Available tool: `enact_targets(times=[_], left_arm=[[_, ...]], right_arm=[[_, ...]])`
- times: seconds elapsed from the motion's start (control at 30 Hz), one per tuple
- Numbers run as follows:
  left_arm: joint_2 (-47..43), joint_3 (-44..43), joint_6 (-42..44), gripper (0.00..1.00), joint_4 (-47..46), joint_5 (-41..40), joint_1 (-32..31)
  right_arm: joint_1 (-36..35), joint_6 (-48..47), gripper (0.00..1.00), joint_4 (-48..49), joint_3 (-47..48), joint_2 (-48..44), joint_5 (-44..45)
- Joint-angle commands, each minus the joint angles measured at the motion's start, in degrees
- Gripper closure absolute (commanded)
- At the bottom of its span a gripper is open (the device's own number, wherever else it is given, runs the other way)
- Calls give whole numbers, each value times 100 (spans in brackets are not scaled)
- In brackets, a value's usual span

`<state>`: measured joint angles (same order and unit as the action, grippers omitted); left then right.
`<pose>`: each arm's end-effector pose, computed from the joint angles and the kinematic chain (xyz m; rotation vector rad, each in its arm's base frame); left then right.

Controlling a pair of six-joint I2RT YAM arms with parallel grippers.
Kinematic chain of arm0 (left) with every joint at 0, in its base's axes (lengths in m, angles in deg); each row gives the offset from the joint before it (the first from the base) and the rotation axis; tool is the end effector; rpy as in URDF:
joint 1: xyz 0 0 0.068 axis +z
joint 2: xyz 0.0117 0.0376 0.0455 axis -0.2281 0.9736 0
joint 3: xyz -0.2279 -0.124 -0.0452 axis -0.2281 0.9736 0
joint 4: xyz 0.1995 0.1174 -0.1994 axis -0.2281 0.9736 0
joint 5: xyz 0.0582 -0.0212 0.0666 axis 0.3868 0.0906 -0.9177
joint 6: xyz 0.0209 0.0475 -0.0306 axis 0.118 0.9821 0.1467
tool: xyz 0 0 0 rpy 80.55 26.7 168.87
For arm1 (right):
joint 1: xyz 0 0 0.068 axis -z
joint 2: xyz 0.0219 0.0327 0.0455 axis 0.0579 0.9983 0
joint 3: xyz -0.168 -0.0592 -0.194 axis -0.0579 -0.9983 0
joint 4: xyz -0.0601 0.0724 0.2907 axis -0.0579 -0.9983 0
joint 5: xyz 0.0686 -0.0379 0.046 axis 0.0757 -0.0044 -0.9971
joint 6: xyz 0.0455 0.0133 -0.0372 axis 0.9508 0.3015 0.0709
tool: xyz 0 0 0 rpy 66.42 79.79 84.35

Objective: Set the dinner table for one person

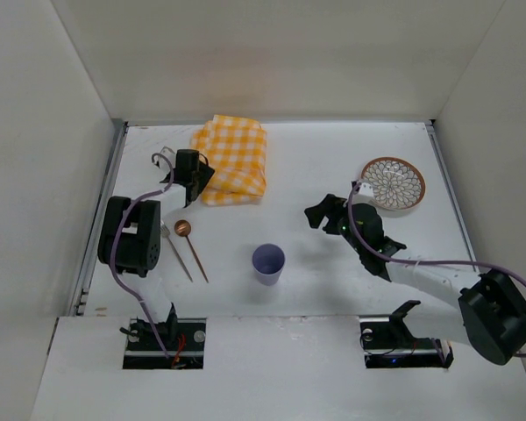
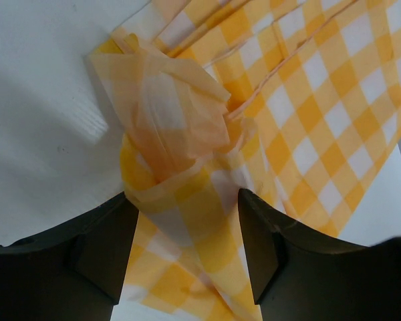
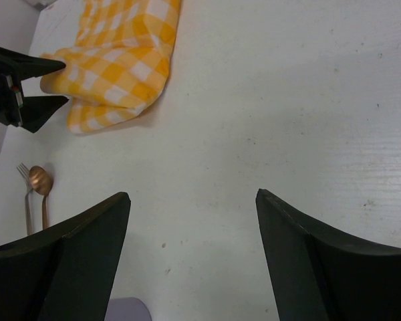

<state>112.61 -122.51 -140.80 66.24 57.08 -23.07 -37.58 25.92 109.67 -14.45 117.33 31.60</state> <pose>0.4205 -0.0643 0.1394 -0.9532 1.9481 -0.4605 0.2483 0.1591 0.1668 0.1756 1.9235 0.6703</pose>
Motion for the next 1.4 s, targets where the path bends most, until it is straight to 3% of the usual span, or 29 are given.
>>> enact_targets(times=[0.0,0.63,0.93,1.13,1.37], left_arm=[[55,-372,-105,41,-48,175,35],[521,-522,44,48,-461,-115,203],[503,-478,220,89,-787,-9,-25],[530,-469,167,96,-953,175,-658],[302,-645,45,97,-1103,228,-1238]], right_arm=[[-94,-98,18,290,255,78,-2],[-147,-133,17,290,334,263,-11],[-147,-54,17,308,343,421,-11],[-120,-37,16,317,308,395,33],[196,227,15,325,202,430,51]])
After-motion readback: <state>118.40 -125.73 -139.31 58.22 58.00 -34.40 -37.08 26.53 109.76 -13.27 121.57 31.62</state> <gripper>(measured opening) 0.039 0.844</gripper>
